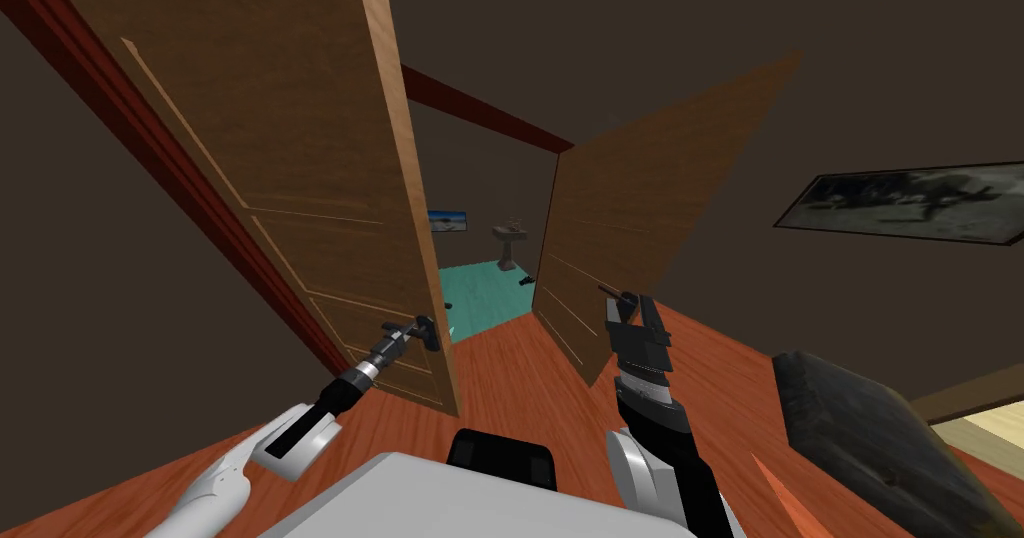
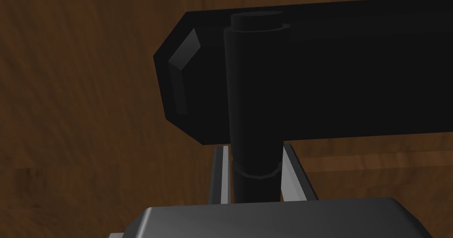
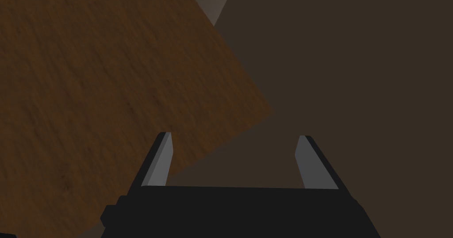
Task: Pull the door open
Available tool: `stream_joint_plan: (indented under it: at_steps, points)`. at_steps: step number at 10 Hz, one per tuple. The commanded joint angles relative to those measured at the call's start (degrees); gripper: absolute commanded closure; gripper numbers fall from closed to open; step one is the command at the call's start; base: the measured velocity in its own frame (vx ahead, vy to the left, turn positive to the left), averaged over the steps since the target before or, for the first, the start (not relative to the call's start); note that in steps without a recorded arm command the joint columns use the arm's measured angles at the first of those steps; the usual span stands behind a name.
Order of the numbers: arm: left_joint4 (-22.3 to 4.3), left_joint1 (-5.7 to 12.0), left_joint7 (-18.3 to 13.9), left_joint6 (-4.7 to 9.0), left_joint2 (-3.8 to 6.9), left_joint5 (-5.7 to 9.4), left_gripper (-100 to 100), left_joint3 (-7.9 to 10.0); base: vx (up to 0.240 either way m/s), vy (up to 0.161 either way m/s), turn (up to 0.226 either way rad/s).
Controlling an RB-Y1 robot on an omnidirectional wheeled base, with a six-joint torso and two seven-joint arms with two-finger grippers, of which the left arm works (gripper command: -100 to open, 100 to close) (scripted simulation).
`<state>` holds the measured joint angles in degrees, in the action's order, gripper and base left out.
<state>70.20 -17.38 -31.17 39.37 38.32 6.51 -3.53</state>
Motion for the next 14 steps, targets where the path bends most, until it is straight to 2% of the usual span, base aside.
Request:
stream_joint_plan:
  at_steps: [1,7,9,10,11,14]
  points:
    - [-0.36,-0.15,-0.44,1.20,0.46,-0.03,100,-0.19,-0.194,0.092,-0.151]
    - [-2.13,-1.68,-2.46,6.17,3.04,-0.16,100,-1.12,-0.202,0.084,-0.144]
    - [-2.58,-2.07,-2.97,7.44,3.70,-0.19,100,-1.36,-0.180,0.059,-0.096]
    - [-2.33,-2.07,-2.73,6.95,3.32,-0.30,100,-1.57,-0.084,0.033,-0.028]
    - [-2.96,-2.32,-3.12,8.09,3.71,-0.43,100,-1.91,-0.125,0.074,-0.133]
    - [-3.76,-2.53,-3.65,9.66,4.39,-0.50,100,-2.13,-0.190,0.085,-0.147]
